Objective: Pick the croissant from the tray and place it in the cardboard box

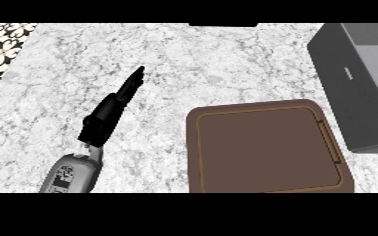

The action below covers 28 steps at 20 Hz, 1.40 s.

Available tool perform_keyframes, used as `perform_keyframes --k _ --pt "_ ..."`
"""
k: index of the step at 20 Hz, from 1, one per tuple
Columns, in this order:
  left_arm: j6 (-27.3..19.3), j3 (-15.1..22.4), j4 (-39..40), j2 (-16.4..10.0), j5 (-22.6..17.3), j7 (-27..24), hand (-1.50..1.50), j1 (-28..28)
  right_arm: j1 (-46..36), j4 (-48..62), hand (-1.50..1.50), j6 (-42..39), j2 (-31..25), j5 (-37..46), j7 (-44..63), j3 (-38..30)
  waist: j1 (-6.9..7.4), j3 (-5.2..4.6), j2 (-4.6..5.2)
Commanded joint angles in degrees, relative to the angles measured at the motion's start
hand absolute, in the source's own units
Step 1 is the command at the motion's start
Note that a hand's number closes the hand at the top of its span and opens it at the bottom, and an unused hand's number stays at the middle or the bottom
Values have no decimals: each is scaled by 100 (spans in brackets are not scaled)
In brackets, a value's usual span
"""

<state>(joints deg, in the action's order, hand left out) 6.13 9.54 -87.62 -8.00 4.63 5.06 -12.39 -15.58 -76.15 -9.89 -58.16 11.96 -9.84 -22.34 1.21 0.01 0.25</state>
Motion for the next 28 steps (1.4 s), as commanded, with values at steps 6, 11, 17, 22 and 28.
perform_keyframes --k 6,11,17,22,28 --pt "48 -5 -31 129 61 -49 0 74 -1478 2189 150 706 473 1349 -830 1083 78 4 25" --pt "200 -178 305 58 0 -368 0 -11 -1735 3275 150 1155 857 1888 -1197 1322 84 7 47" --pt "327 -322 83 -40 -125 43 0 -196 -2370 4360 -150 369 1196 1450 -924 1084 82 9 38" --pt "274 -240 -140 -12 7 164 0 -41 -2708 5313 -150 584 1298 1342 -1761 747 84 15 43" --pt "244 -260 -40 59 -9 -33 0 -40 -2982 5523 -150 46 1013 50 -1972 -500 14 17 32"
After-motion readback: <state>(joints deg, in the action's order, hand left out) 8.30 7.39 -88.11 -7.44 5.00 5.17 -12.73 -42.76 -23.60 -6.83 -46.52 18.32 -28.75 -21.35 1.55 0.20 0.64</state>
